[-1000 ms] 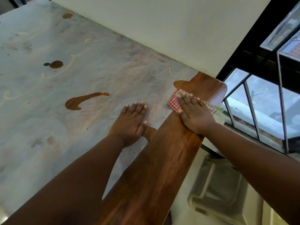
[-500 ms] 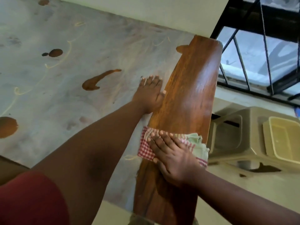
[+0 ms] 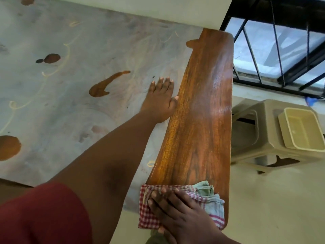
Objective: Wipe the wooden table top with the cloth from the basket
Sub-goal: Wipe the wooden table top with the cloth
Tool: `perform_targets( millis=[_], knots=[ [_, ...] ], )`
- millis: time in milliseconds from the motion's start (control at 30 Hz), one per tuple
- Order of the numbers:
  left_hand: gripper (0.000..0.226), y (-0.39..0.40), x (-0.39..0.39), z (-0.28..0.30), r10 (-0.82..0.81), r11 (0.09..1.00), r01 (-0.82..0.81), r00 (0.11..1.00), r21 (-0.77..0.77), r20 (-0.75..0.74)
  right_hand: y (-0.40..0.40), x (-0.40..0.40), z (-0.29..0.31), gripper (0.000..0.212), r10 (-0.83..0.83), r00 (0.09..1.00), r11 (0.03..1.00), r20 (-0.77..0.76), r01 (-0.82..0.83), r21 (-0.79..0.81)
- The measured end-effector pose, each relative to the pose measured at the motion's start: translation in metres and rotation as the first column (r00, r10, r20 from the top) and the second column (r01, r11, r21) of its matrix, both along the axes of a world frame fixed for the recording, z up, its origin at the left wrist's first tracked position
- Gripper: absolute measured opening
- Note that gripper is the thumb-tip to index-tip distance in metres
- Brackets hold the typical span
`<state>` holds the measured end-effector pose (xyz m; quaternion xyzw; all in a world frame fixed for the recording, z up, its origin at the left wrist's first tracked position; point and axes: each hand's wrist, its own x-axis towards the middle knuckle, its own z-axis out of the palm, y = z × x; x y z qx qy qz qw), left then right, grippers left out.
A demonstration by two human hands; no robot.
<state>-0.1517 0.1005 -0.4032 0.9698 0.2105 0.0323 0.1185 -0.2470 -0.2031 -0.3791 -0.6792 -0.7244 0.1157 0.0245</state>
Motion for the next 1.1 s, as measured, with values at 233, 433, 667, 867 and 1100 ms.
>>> perform_targets(
  millis=[233,433,667,867,1100],
  knots=[
    [0.062,0.001,0.0,0.0,0.017,1.0,-0.017,1.0,-0.018,0.023,-0.001,0.0,-0.005,0.055,0.004,0.999,1.0,0.037,-0.005,0.026],
    [0.063,0.001,0.0,0.001,0.022,0.999,-0.022,1.0,-0.037,0.011,-0.001,-0.002,-0.008,0.054,-0.028,1.0,0.998,-0.01,0.029,0.063],
    [0.061,-0.001,-0.003,0.003,0.025,0.998,-0.025,1.0,-0.063,-0.001,0.031,0.007,-0.001,0.053,-0.164,0.98,0.983,-0.116,0.172,0.06],
    [0.057,0.003,-0.003,0.01,0.036,0.979,-0.03,0.999,-0.199,0.026,0.058,0.022,-0.005,0.058,-0.209,0.972,0.977,-0.104,0.213,0.027],
    [0.056,0.032,-0.005,0.027,0.037,0.993,-0.039,0.999,-0.113,-0.02,0.082,0.047,-0.008,0.056,-0.265,0.962,0.961,-0.072,0.269,0.057]
  ],
)
